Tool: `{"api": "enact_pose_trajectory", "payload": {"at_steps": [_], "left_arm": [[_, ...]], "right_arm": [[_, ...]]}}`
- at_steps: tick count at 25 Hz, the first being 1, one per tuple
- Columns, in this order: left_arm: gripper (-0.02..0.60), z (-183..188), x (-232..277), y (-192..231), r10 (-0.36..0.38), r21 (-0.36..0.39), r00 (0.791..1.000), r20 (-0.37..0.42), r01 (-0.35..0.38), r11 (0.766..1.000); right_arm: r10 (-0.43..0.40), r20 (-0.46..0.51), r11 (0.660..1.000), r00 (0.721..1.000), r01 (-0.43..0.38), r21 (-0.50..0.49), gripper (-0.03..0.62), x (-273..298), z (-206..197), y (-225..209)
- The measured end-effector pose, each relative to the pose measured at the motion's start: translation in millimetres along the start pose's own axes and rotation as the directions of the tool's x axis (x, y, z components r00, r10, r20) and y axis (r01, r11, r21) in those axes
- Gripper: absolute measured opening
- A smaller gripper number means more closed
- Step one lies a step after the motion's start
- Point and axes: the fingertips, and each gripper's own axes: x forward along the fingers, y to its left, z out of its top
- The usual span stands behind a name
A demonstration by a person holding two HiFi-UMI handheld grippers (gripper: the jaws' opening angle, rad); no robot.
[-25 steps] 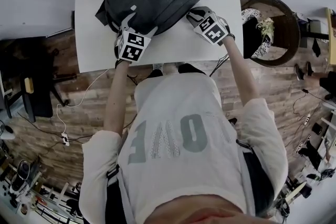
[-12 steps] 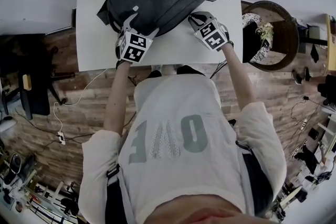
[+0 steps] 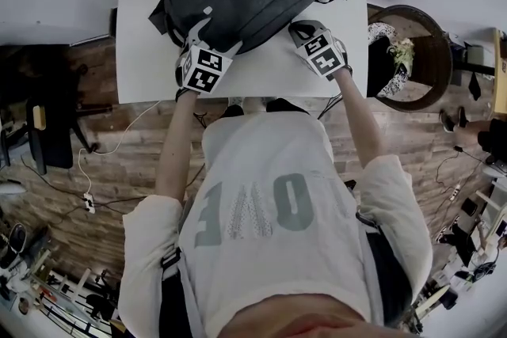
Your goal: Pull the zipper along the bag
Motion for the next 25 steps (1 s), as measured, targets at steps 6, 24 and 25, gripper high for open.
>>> {"api": "enact_pose_trajectory", "payload": {"at_steps": [6,24,25], "left_arm": [[0.382,-1,0,0,-0.029,-0.023,1.000,0.001,0.029,0.999],[0.382,-1,-2,4,-0.051,-0.052,0.998,0.045,0.053,0.997],[0.382,-1,-2,3,-0.053,-0.053,0.998,0.043,0.055,0.997]], "right_arm": [[-0.005,-0.054,1.000,0.999,0.004,-0.024,0.032,-3,-3,6],[0.041,-0.189,0.979,0.981,-0.078,-0.190,0.034,4,-2,45],[0.069,-0.193,0.972,0.979,-0.109,-0.208,0.034,6,0,61]]}}
